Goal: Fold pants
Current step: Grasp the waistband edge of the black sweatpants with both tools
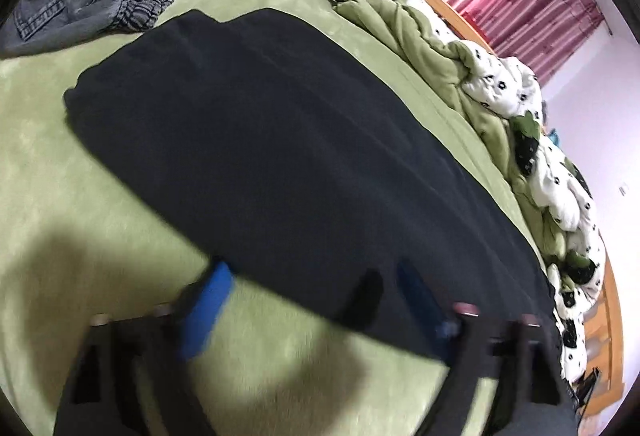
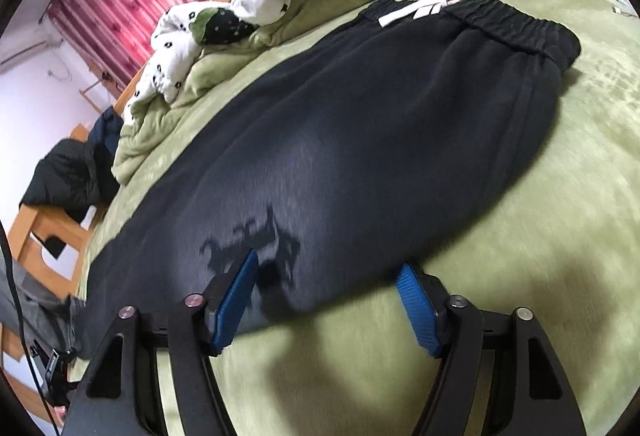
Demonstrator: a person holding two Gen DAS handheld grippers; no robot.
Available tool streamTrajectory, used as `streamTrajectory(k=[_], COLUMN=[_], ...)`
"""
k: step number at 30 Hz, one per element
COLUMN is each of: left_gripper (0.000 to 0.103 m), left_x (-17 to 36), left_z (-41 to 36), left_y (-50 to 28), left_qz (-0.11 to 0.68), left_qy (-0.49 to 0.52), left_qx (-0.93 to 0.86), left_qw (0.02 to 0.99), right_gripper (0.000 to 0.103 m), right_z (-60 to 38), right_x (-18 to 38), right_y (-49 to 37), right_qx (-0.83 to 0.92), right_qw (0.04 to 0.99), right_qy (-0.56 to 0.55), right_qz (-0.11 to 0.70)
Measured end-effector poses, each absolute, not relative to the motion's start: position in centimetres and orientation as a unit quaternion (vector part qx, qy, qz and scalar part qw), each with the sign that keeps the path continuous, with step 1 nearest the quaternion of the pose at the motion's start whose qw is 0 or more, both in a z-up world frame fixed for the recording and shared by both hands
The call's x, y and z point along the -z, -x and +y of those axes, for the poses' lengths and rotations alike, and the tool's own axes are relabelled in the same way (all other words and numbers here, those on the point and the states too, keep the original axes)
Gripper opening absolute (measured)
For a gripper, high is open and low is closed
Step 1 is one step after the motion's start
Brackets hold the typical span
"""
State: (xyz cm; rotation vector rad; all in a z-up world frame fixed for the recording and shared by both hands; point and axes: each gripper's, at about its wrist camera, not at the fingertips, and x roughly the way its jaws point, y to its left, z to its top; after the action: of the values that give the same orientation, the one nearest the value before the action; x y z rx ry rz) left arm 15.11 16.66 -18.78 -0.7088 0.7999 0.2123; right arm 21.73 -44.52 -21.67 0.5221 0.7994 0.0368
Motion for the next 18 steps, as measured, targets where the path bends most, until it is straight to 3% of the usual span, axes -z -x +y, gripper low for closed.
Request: streamTrajectory(k=[1, 2, 3, 12, 18], left_gripper=[0.044, 0.013, 0.008, 0.011, 0.011], left_x=[18.8, 18.5, 18.2, 12.8, 10.5], left_z=[16.7, 16.8, 16.8, 17.2, 16.5], left_y=[-15.3, -15.6, -15.5, -17.7, -24.3], left_qz=[0.385, 0.389, 0.386, 0.329, 0.319], left_qy=[0.334, 0.321, 0.311, 0.285, 0.224], left_qx=[-0.109, -0.135, -0.149, -0.106, -0.113], left_qw=[0.854, 0.853, 0.856, 0.894, 0.914], right_gripper=[0.041, 0.027, 0.020, 0.014, 0.014], right_z=[-44.5, -44.5, -44.6, -42.7, -41.8], right_x=[21.6, 21.5, 21.2, 14.2, 10.9], right_y=[-22.3, -22.6, -22.8, -24.4, -28.8], right_qx=[-0.006, 0.003, 0.008, -0.017, -0.026], right_qw=[0.887, 0.887, 0.888, 0.930, 0.945], right_qy=[-0.249, -0.249, -0.250, -0.193, -0.164], right_qz=[0.388, 0.389, 0.385, 0.313, 0.280])
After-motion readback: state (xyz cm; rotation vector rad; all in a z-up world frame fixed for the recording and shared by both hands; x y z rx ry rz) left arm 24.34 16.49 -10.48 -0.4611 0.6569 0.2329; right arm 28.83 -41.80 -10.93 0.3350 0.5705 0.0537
